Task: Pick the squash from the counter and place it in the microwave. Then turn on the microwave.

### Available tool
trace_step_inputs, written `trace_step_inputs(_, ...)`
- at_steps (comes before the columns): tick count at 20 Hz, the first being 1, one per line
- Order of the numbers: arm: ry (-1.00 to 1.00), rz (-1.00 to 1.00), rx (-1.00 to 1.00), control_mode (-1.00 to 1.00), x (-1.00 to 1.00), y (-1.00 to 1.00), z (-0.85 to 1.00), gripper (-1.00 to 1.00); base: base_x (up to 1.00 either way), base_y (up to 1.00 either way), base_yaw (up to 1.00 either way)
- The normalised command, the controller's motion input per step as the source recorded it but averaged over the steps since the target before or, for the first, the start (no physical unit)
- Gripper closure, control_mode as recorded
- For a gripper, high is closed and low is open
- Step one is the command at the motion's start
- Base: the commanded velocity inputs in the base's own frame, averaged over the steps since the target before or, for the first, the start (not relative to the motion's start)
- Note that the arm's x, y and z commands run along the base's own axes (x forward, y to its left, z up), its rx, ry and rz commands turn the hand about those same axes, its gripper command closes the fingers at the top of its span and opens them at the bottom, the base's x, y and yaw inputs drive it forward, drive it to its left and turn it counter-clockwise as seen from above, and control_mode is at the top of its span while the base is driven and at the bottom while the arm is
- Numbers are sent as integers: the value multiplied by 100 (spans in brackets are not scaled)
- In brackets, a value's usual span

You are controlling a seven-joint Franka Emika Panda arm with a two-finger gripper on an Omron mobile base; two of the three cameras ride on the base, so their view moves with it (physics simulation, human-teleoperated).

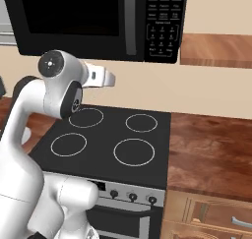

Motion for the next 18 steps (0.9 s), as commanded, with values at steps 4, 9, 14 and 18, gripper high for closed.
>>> trace_step_inputs(4, -19, 0, 0, -100, 0, -35, 48, -100, 0, 0, 0)
trace_step_inputs(9, -16, 0, 0, -100, 4, -31, 50, -100, 0, 0, 0)
trace_step_inputs(14, -12, 0, 0, -100, 16, -34, 45, -100, 0, 0, 0)
trace_step_inputs(18, -9, 0, 0, -100, 27, -28, 37, -100, 0, 0, 0)
